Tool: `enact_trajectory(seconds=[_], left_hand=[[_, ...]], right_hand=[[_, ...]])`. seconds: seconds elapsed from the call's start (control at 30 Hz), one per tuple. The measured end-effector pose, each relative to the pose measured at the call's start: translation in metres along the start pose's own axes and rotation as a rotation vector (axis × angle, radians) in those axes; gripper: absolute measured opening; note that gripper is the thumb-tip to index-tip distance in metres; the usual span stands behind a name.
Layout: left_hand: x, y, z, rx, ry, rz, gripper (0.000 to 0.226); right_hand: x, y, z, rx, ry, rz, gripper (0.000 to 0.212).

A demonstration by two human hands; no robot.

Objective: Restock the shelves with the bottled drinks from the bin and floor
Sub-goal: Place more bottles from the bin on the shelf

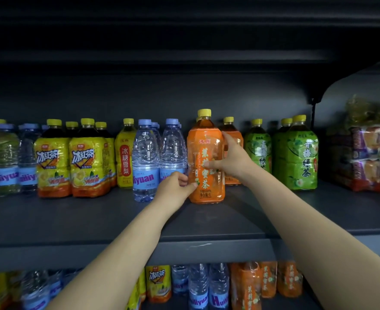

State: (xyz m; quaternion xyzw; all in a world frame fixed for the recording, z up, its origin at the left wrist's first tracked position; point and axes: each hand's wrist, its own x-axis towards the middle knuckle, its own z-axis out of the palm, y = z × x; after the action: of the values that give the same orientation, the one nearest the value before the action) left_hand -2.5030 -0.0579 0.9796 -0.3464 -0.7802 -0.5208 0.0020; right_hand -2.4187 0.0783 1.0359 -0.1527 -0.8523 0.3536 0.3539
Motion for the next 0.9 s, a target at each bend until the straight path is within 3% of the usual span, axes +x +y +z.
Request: enact_trajectory(seconds=[0.23, 0.9], left_hand=[[0.000, -0.001, -0.002, -0.017, 0.006, -0.002, 0.027], [0.010, -0.006, 0.002, -0.090, 0.022, -0.017, 0.031]], right_hand=[[0.005, 0.002, 0.010, -0.145, 0.086, -0.027, 0.102], [0.047, 0.026, 0.034, -0.170, 0.114, 0.015, 0.101]])
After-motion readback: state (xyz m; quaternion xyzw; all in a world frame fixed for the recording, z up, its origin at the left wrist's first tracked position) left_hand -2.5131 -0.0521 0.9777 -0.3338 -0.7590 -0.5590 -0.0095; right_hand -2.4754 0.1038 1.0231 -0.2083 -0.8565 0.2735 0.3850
